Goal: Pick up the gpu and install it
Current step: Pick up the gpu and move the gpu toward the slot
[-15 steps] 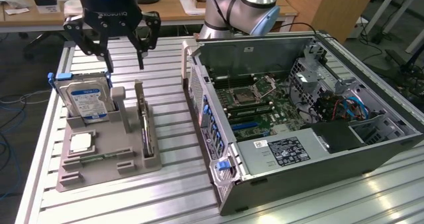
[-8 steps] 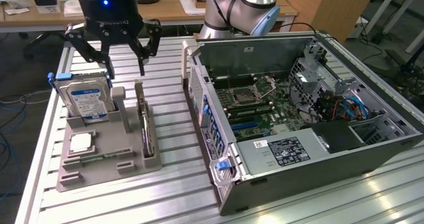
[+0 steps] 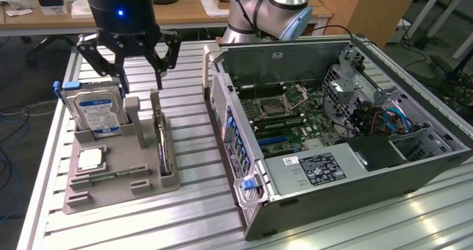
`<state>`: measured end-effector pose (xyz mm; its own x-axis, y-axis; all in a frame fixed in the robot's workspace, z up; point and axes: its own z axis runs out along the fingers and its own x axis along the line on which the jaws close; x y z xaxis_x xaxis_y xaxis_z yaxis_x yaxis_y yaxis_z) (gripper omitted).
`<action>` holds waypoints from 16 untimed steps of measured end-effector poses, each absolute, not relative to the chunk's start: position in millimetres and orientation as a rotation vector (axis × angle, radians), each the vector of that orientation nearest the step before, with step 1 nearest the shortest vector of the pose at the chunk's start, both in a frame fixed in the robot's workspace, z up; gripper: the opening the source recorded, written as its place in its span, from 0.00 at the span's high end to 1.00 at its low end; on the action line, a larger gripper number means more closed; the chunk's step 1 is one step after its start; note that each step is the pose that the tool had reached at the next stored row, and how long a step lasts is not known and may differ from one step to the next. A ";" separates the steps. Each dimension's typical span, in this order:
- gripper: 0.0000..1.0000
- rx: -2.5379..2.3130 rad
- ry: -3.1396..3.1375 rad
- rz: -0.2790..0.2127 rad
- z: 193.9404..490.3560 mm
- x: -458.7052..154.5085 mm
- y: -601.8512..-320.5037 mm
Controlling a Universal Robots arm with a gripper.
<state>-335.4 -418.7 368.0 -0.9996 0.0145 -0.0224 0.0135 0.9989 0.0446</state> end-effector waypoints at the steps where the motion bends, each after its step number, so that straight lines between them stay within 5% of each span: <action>1: 0.41 0.018 3.119 0.069 366.6 -335.2 -418.7; 16: 0.41 -0.022 3.122 0.072 348.2 -333.2 -418.6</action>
<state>-333.2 -418.6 348.2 -0.9997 -0.0135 -0.0193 -0.0144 0.9988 0.0460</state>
